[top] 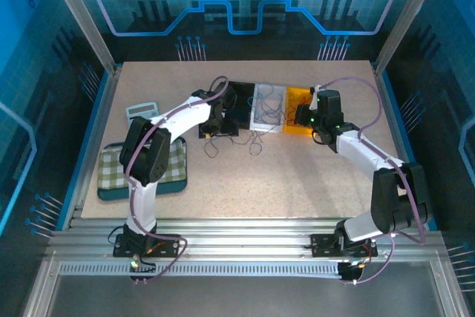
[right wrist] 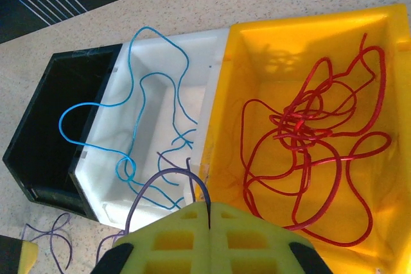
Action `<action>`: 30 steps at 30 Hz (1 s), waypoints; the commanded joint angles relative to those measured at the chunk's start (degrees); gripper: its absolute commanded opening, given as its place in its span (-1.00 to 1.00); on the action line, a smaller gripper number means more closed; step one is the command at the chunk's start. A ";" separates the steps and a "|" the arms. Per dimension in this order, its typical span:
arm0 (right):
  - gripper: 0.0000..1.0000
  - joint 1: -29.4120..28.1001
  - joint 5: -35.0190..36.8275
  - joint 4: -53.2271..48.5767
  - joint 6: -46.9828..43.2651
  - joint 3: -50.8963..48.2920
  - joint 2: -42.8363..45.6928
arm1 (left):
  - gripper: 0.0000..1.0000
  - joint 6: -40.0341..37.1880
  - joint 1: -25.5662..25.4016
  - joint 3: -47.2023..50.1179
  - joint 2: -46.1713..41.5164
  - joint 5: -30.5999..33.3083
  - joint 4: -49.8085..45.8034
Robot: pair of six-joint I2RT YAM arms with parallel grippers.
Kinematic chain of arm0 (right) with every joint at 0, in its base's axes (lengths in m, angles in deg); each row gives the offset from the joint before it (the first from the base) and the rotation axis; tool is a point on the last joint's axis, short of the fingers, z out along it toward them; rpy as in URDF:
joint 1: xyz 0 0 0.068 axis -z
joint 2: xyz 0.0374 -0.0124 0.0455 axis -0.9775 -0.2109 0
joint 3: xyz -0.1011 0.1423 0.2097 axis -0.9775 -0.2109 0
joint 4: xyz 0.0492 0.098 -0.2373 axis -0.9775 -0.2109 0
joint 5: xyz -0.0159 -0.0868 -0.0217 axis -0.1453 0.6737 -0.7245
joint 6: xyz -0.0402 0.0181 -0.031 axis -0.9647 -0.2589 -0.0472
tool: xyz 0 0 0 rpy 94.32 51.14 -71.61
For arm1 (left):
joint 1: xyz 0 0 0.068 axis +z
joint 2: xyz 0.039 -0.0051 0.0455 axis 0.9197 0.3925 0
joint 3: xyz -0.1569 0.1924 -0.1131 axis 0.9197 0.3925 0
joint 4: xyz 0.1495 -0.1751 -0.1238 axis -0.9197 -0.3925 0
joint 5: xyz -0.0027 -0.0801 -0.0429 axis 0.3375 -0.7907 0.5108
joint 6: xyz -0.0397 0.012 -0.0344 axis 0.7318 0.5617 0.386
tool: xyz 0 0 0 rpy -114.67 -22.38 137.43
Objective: Untangle the cables
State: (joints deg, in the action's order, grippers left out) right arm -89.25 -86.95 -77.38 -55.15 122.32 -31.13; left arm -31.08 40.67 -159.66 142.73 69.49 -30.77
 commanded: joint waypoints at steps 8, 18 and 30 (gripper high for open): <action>-1.00 0.78 -1.02 1.41 -0.20 -0.64 0.03 | 0.93 -0.33 0.03 -1.77 4.35 -2.06 0.53; -1.00 0.78 -0.61 1.08 -0.33 -2.93 1.11 | 0.54 0.97 0.25 0.58 5.93 0.40 -2.49; -1.00 0.77 -0.74 1.58 0.81 -2.93 1.46 | -1.00 2.42 0.22 3.38 5.27 -2.24 -0.61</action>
State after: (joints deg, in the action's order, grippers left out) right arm -89.05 -87.20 -76.89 -55.06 119.63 -31.00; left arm -28.96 42.16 -158.24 147.28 71.48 -32.76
